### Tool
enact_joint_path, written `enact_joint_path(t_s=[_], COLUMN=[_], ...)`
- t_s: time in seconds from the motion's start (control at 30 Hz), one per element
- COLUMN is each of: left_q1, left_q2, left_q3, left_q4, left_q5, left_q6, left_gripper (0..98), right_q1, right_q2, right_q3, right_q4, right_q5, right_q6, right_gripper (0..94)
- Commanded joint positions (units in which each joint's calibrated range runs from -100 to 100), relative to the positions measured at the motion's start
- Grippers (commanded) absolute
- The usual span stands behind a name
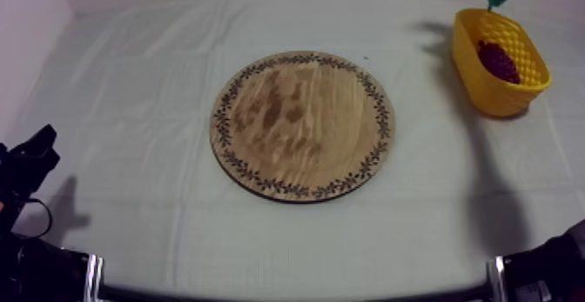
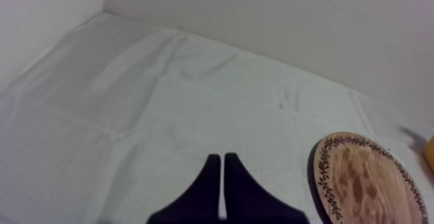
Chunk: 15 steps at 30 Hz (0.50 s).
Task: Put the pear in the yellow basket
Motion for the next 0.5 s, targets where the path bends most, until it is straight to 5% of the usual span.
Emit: enact_joint_path(t_s=[0.0, 0.3, 0.47], left_q1=[0.0, 0.0, 0.0], left_q2=[0.0, 0.0, 0.0], left_q3=[0.0, 0.0, 0.0], left_q4=[-0.02, -0.02, -0.02], left_q5=[0.0, 0.0, 0.0], left_q6=[0.0, 0.0, 0.0], left_gripper=[0.1, 0.1, 0.1], right_q1=[0.5, 2.6, 3.7], right_q2=[-0.2, 0.5, 2.6], right_q3=[3.9, 17.1, 19.7], right_q4=[0.0, 1.2, -0.7], right_q5=[-0.7, -6.0, -9.0], right_q6=[0.4, 0.5, 2.1], right_gripper=[42.1, 44.3, 55.6])
